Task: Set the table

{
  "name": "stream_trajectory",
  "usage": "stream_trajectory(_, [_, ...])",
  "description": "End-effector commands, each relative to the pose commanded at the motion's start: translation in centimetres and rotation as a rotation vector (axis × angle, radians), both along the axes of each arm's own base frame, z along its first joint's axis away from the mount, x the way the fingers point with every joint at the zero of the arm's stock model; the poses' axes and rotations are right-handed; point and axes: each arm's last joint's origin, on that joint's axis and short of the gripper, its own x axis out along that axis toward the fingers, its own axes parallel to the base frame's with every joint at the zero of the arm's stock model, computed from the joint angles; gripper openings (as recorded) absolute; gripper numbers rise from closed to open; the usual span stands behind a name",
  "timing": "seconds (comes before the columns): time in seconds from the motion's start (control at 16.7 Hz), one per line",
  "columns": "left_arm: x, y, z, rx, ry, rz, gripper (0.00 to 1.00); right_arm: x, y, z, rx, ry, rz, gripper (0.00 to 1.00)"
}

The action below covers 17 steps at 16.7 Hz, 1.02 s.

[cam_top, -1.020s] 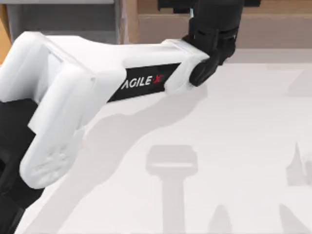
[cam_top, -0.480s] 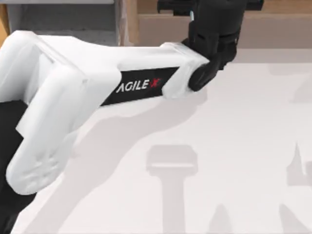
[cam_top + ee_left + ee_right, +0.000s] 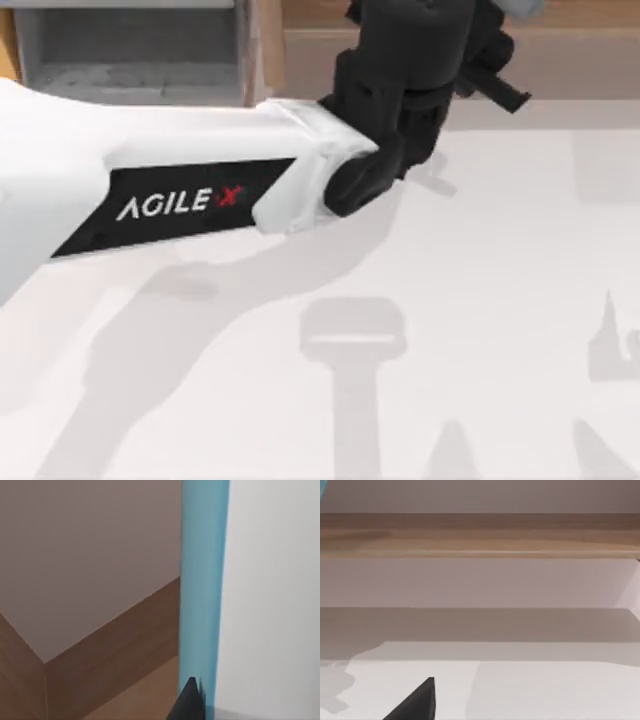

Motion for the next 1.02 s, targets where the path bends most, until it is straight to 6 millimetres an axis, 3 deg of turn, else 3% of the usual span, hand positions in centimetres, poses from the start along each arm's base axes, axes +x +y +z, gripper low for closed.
stream_trajectory(0.18, [-2.3, 3.4, -2.1, 0.27, 0.032, -0.155, 0.0, 0.0, 0.0, 0.0, 0.0, 0.0, 0.0, 1.0])
stream_trajectory(0.54, [-4.0, 13.9, -6.9, 0.711, 0.044, -0.249, 0.0, 0.0, 0.0, 0.0, 0.0, 0.0, 0.0, 1.0])
stream_trajectory(0.78, [-3.1, 20.0, -6.8, 0.891, -0.047, -0.122, 0.0, 0.0, 0.0, 0.0, 0.0, 0.0, 0.0, 1.0])
stream_trajectory(1.02, [-0.4, 24.3, -7.9, 1.027, -0.06, 0.02, 0.0, 0.0, 0.0, 0.0, 0.0, 0.0, 0.0, 1.0])
